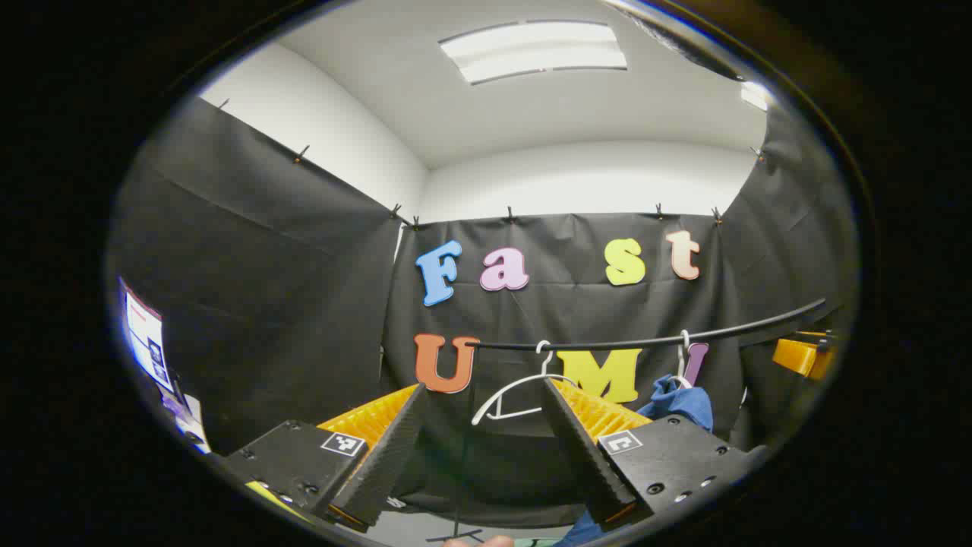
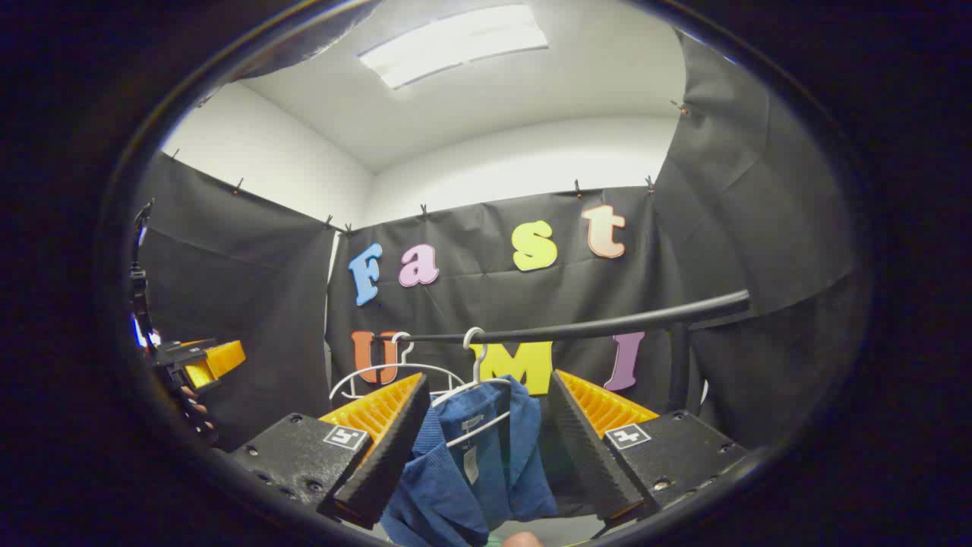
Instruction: Grasp the clothes on the hanger with both hands and then place them into the laundry hamper below.
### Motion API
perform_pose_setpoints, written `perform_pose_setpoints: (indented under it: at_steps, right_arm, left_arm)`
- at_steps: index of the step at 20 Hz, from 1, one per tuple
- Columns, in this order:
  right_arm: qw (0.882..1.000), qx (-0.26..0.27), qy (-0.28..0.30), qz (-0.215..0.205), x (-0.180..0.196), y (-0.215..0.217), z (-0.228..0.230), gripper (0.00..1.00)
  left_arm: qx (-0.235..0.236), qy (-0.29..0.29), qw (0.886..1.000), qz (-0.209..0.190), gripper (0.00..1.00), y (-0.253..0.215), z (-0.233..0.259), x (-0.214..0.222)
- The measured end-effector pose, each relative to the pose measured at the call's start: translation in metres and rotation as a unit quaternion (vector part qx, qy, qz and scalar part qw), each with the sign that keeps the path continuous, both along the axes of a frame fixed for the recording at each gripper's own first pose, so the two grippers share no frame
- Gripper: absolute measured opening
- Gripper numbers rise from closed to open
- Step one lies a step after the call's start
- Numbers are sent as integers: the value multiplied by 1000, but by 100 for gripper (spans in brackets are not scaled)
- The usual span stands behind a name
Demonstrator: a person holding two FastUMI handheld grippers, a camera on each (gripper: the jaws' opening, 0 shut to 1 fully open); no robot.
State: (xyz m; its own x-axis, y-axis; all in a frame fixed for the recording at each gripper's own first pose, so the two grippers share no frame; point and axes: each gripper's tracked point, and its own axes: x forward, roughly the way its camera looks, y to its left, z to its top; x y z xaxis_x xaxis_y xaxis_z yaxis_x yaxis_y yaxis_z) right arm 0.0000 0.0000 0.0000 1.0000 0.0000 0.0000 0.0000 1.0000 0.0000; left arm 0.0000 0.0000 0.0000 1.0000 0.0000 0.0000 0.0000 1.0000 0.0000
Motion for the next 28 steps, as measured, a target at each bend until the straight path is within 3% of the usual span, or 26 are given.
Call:
perform_pose_setpoints:
  at_steps: [6, 10, 13, 16, 22, 23, 24, 28]
  right_arm:
    - [1000, 13, 1, 23, -13, -2, 1, 98]
    - [1000, 18, -1, -12, -23, -19, 4, 98]
    - [999, 8, -11, -42, -33, -29, 9, 98]
    - [997, -1, -23, -76, -33, -35, 7, 98]
    - [992, 1, 6, -123, -24, -29, -24, 98]
    - [991, 1, 4, -132, -23, -33, -23, 99]
    - [990, -3, 4, -140, -21, -36, -23, 99]
    - [986, -22, 20, -162, -13, -45, -37, 98]
  left_arm:
    - [18, 15, 999, 33, 100, 14, -1, -22]
    - [12, -13, 999, 47, 96, 27, 17, -22]
    - [-13, -23, 999, 43, 100, 32, 21, -13]
    - [-11, -26, 999, 28, 100, 39, 17, 0]
    - [3, 6, 1000, -21, 100, 34, -13, 24]
    - [1, 10, 999, -31, 92, 29, -17, 27]
    - [0, 15, 999, -39, 100, 24, -21, 30]
    - [-9, 45, 995, -87, 100, -15, -43, 29]
